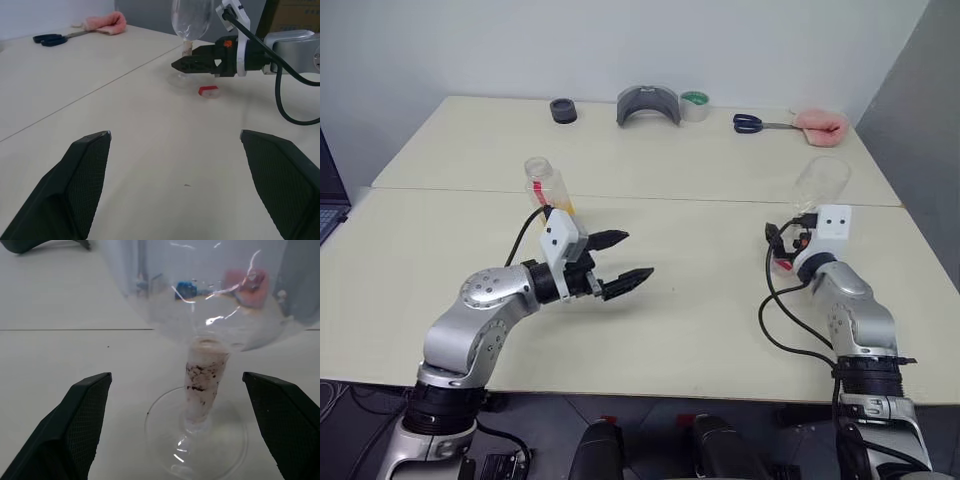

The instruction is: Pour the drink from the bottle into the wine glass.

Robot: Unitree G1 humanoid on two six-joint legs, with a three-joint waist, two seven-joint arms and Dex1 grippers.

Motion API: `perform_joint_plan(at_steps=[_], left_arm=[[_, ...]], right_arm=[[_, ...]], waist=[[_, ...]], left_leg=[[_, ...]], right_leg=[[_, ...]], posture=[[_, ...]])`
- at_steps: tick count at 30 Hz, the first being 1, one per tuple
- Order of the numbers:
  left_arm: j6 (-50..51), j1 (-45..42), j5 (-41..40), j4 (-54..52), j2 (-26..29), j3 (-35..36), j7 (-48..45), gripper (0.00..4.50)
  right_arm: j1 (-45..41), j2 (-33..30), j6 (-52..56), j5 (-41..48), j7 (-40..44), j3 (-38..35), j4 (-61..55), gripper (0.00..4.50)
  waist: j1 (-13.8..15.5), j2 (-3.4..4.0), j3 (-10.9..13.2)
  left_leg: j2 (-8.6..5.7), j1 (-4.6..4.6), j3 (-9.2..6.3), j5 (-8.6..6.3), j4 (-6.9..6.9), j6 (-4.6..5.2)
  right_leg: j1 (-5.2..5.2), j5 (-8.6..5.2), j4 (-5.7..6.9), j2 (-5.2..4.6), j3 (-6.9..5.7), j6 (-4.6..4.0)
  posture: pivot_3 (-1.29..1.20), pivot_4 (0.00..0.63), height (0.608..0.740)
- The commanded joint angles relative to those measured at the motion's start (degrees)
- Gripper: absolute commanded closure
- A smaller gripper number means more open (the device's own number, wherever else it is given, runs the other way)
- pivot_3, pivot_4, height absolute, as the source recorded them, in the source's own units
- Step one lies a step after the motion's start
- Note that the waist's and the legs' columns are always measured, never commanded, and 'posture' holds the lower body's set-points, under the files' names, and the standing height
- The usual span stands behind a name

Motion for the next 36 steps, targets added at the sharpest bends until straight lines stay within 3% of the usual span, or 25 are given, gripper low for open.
perform_joint_plan(at_steps=[1,3,6,17,24,29,36], left_arm=[[-0.99,-0.61,0.1,-1.05,0.22,0.45,-0.38,0.05],[-0.99,-0.65,0.24,-0.97,0.3,0.39,-0.37,0.05],[-1.13,-1.13,0.9,-0.44,0.4,0.06,-0.47,0.0],[-1.13,-2.01,1.56,0.26,-0.12,-0.3,-1.21,0.0],[-1.26,0.4,1.73,-1.63,-0.06,1.58,0.46,0.0],[1.6,13.11,-1.78,-10.93,1.83,10.64,4.23,0.0],[2.57,23.04,-3.61,-18.44,-0.05,18.63,11.41,0.0]], right_arm=[[-1.73,0.15,-2.98,-0.64,-1.67,-2.34,0.19,0.0],[-1.72,0.49,-3.52,-0.48,-1.76,-2.44,0.69,0.0],[-1.5,1.05,-4.27,-0.44,-1.69,-2.37,0.92,0.61],[-1.89,2.49,-7.78,0.01,0.38,-1.83,1.16,4.42],[-5.02,1.53,-10.65,-2.14,6.46,3.03,2.8,4.42],[-11.59,3.73,-10.04,-1.68,15.12,9.4,5.61,4.42],[-19.03,11.12,-10.45,-3.15,18.08,14.63,13.82,4.42]], waist=[[-0.01,0.0,0.0],[-0.01,0.0,0.0],[-0.03,0.0,0.0],[-0.05,0.03,0.02],[-0.35,0.07,0.04],[-1.75,0.11,0.07],[-1.33,0.1,0.07]], left_leg=[[0.0,0.0,0.0,0.0,0.0,0.0],[0.0,0.0,0.0,0.0,0.0,0.0],[0.01,0.0,-0.01,0.0,0.0,0.0],[0.01,0.0,0.01,0.0,-0.01,0.0],[0.01,0.0,0.02,0.0,-0.01,0.0],[0.06,0.02,0.04,0.0,-0.13,0.0],[0.0,0.01,-0.03,0.0,-0.15,0.0]], right_leg=[[0.0,0.0,0.0,0.0,0.0,0.0],[0.0,0.0,0.0,0.0,0.0,0.0],[0.0,0.0,0.0,0.0,0.0,0.0],[-0.02,0.0,0.01,0.0,0.01,0.0],[-0.04,0.0,0.02,0.0,0.03,0.0],[-0.09,0.0,0.04,0.01,0.05,-0.02],[-0.07,-0.04,0.04,-0.11,-0.07,-0.1]], posture=[[0.0,0.15,0.74],[0.0,0.15,0.74],[0.0,0.15,0.74],[0.0,0.15,0.74],[0.0,0.15,0.74],[0.0,0.15,0.74],[0.0,0.15,0.74]])
